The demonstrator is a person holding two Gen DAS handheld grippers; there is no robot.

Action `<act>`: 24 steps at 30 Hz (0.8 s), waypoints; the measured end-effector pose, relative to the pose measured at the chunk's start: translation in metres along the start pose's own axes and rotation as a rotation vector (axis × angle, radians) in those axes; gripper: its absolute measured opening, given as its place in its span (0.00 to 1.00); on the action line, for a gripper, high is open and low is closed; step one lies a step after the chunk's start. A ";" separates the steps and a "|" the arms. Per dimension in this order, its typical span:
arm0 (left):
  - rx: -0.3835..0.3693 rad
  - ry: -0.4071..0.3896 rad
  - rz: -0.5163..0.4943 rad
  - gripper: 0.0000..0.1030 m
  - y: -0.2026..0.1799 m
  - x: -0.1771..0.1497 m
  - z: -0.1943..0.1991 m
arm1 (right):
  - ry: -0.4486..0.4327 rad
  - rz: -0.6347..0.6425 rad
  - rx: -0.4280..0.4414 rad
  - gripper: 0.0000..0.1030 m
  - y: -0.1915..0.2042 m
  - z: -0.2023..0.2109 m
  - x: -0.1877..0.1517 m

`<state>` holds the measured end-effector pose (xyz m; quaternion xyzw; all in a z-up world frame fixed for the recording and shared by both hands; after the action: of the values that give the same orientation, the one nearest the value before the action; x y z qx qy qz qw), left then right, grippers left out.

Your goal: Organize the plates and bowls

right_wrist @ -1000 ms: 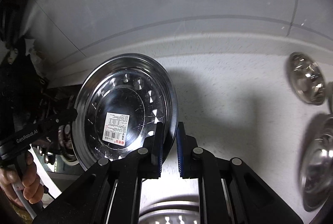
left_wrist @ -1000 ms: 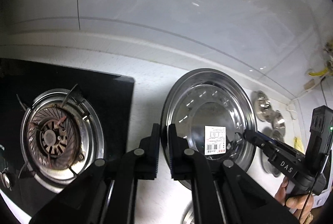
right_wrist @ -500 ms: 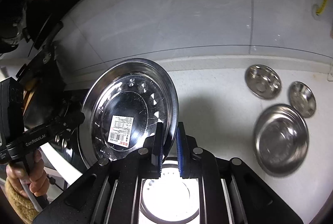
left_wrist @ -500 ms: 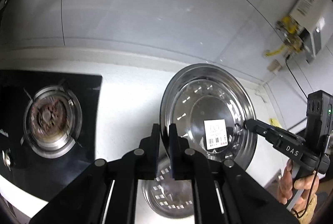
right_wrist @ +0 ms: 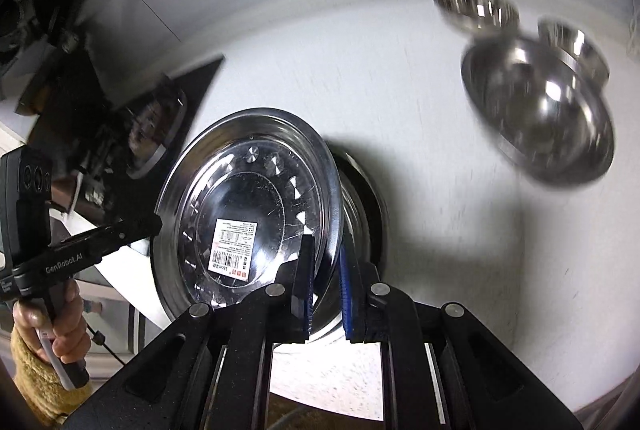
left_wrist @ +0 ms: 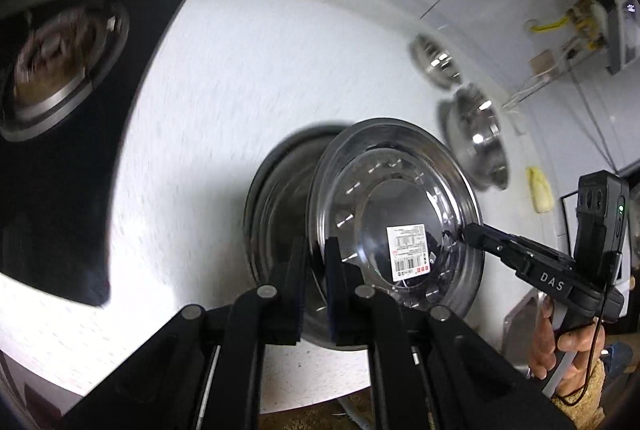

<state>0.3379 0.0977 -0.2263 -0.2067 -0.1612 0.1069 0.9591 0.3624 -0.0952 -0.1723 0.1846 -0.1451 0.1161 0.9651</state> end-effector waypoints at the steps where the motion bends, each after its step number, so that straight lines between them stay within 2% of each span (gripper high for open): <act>1: 0.006 0.010 0.011 0.07 0.003 -0.003 -0.006 | 0.014 -0.004 0.001 0.10 -0.003 -0.007 -0.003; 3: 0.014 0.019 0.026 0.07 0.007 -0.007 -0.014 | 0.040 -0.012 0.001 0.10 -0.009 -0.021 -0.008; 11: 0.055 0.006 0.037 0.07 0.012 -0.004 -0.029 | 0.042 0.020 -0.006 0.10 -0.007 -0.029 -0.005; 16: 0.089 0.012 0.039 0.07 0.013 -0.004 -0.039 | 0.074 0.024 -0.013 0.10 -0.010 -0.040 -0.011; 24: 0.095 -0.007 0.042 0.07 0.012 -0.002 -0.038 | 0.046 0.007 -0.002 0.11 -0.020 -0.036 -0.008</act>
<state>0.3483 0.0942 -0.2649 -0.1638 -0.1550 0.1355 0.9648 0.3691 -0.1004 -0.2132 0.1803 -0.1236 0.1236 0.9679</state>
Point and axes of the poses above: each gripper's, at about its wrist camera, not at the fingertips, and z roughly against the way its jaws point, y to its left, x to its top, the point moved 9 cm from there along -z, roughly the way its jaws point, and after that the axes turned 1 degree about z, right-handed, at the moved point
